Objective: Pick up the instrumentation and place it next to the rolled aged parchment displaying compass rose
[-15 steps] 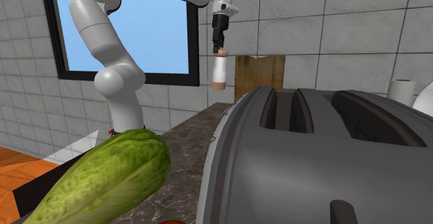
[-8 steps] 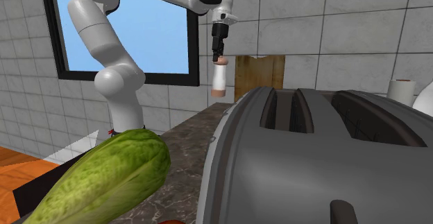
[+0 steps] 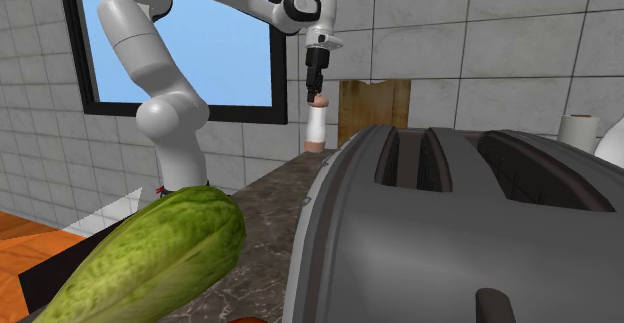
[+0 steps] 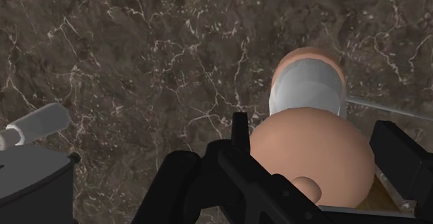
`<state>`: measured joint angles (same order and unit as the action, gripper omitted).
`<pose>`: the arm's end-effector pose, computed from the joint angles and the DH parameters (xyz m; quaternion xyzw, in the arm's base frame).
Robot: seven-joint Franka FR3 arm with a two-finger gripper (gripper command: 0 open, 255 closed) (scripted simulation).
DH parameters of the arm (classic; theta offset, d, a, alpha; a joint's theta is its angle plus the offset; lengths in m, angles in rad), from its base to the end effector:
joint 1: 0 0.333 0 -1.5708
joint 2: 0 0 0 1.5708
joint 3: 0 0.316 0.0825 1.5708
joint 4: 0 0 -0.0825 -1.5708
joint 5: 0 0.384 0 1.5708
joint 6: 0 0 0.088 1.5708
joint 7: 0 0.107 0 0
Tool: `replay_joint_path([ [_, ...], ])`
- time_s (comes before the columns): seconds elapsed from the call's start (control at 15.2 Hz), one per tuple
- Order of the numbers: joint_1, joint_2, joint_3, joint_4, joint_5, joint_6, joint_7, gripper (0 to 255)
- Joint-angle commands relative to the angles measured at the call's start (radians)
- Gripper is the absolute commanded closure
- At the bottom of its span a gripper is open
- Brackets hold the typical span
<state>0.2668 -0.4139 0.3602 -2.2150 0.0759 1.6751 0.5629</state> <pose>0.3275 0.2646 0.5183 0.9967 0.0059 -0.0436 0.0687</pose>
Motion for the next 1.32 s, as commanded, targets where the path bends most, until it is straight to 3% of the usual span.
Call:
replay_joint_path([
  [0.0, 0.002, 0.001, 0.004, -0.027, 0.002, 0.029, 0.003, 255],
  [0.53, 0.004, 0.02, 0.017, -0.119, 0.005, 0.139, 0.011, 255],
  [1.06, 0.005, 0.02, 0.017, -0.122, 0.005, 0.142, 0.011, 255],
  [1.12, 0.005, 0.02, 0.017, -0.122, 0.005, 0.142, 0.011, 0],
  [1.25, 0.005, 0.02, 0.017, -0.122, 0.005, 0.142, 0.011, 0],
])
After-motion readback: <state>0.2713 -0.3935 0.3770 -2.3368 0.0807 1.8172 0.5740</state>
